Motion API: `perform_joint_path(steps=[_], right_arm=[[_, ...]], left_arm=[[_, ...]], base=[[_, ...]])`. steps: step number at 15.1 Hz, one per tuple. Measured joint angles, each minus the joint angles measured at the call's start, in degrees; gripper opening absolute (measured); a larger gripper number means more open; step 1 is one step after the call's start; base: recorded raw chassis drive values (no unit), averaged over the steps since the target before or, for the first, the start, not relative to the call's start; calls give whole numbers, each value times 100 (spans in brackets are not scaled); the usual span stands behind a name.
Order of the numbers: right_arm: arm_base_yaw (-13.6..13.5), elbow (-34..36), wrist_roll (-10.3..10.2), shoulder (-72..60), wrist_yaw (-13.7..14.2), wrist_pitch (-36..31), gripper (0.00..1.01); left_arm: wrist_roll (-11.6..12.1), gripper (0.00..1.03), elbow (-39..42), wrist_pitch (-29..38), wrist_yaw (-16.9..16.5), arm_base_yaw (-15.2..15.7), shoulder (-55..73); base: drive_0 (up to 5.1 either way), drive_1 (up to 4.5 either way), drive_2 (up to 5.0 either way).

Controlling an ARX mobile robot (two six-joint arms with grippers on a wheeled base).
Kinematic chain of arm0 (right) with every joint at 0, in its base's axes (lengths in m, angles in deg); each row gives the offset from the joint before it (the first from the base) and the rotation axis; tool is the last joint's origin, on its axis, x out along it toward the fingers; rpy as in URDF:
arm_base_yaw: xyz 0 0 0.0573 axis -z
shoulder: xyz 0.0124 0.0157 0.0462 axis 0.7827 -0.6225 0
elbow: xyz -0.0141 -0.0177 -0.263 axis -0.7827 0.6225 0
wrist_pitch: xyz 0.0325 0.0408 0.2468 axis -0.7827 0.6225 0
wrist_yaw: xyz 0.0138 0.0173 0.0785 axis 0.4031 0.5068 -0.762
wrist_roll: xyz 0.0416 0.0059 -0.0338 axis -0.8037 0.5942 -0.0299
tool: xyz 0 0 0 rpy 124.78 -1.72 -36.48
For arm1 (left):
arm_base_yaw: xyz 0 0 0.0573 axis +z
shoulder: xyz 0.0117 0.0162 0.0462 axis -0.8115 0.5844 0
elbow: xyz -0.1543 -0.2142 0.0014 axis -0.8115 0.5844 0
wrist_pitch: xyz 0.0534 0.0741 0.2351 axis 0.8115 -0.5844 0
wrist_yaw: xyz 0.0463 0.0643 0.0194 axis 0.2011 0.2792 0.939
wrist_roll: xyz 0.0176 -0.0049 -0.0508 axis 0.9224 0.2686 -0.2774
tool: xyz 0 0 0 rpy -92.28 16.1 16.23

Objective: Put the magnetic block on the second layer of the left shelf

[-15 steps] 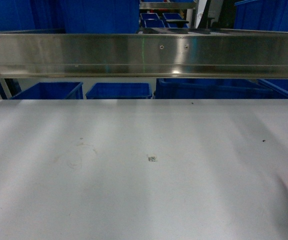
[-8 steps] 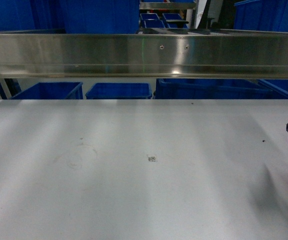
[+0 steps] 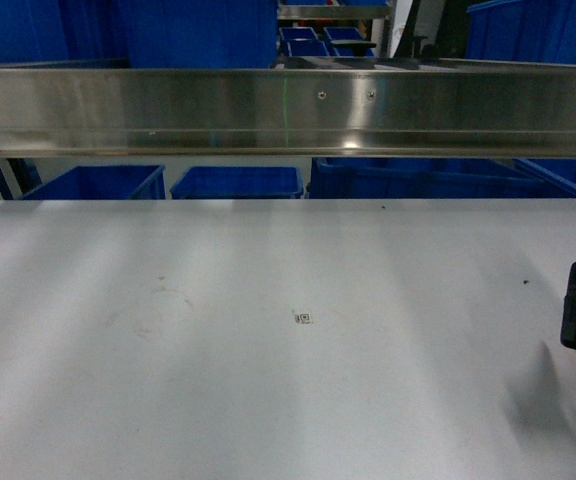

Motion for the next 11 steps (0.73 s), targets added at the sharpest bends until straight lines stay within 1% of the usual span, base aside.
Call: perform_joint_path(steps=[4,6,9,10,11], right_arm=[[-94,-2,15,-367,105,-13,98],[-87,-223,15,-815,339,-323,98],[-68,-319,22,-940,326,-417,98],[-44,-319,35,-946,299,-424,93],[-44,-306,55,-946,260,-442,73]], left_arm=[[0,98,0,-2,0,0,0],[0,98,0,-2,0,0,0],[0,98,0,0,0,0,0],[0,98,0,0,0,0,0],[0,98,0,0,0,0,0]], base=[[0,0,0],[0,0,0],[0,0,0],[0,0,0],[0,0,0]])
